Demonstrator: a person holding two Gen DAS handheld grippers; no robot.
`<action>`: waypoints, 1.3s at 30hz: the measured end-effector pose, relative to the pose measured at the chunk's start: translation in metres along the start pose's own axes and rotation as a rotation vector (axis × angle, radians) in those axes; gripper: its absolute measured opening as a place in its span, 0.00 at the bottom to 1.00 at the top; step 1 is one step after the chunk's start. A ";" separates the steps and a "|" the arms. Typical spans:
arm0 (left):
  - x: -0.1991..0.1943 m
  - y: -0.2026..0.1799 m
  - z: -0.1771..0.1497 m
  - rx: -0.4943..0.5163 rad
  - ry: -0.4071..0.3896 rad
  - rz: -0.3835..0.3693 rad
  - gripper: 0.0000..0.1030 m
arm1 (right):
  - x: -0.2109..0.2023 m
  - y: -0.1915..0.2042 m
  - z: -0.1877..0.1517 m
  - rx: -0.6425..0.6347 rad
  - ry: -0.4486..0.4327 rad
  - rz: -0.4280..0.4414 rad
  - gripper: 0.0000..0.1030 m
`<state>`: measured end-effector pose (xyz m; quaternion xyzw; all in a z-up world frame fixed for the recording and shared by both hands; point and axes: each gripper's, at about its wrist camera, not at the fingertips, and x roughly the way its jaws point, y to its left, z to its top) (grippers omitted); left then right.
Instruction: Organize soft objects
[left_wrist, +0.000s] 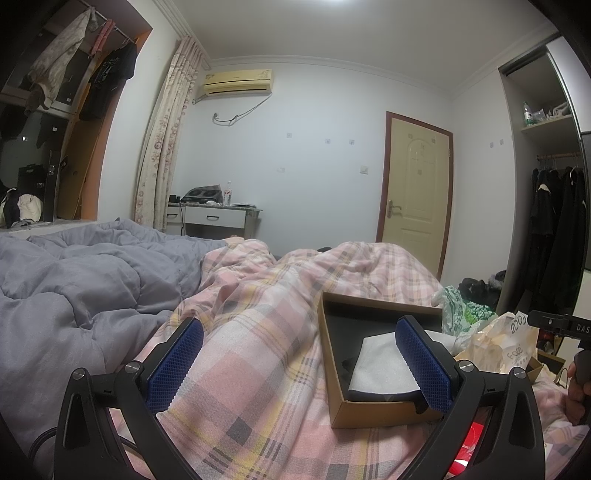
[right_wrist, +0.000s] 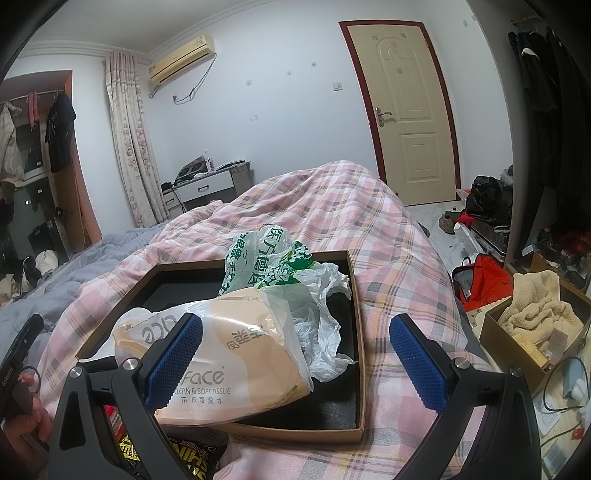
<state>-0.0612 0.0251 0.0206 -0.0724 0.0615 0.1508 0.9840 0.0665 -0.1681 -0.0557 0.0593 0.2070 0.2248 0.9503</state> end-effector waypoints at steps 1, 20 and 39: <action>0.000 0.000 0.000 0.000 0.000 0.000 1.00 | 0.000 0.000 0.000 0.000 0.000 0.000 0.98; 0.000 0.000 0.000 0.001 0.000 0.001 1.00 | 0.000 -0.001 -0.001 0.000 0.000 0.000 0.98; 0.001 0.004 -0.001 0.000 0.006 0.006 1.00 | 0.000 -0.001 0.000 0.000 0.000 0.001 0.98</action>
